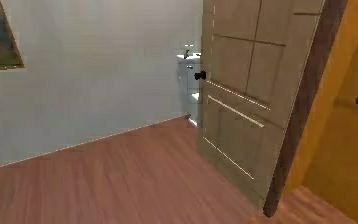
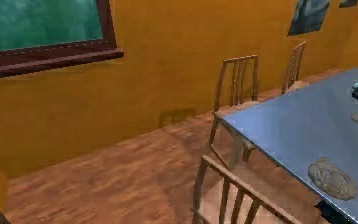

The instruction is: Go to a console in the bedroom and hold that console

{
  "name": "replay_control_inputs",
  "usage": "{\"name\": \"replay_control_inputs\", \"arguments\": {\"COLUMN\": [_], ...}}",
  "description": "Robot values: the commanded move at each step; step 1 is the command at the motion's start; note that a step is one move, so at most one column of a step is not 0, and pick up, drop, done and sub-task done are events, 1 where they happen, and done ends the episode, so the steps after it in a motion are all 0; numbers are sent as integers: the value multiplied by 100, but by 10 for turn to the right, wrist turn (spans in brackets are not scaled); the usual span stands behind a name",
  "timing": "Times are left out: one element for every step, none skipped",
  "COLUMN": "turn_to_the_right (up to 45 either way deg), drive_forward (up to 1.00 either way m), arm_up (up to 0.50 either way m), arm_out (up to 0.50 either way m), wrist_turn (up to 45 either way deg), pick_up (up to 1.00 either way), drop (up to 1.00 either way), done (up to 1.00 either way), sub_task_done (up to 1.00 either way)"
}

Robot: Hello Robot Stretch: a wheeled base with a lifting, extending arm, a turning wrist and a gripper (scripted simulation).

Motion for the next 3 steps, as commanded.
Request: {"name": "replay_control_inputs", "arguments": {"turn_to_the_right": [-450, -360, 0], "drive_forward": [0, 0, 15], "arm_up": [0, 0, 0], "arm_out": [0, 0, 0], "wrist_turn": [0, 0, 0], "pick_up": [0, 0, 0], "drop": [0, 0, 0], "done": [0, 0, 0], "sub_task_done": [0, 0, 0]}}
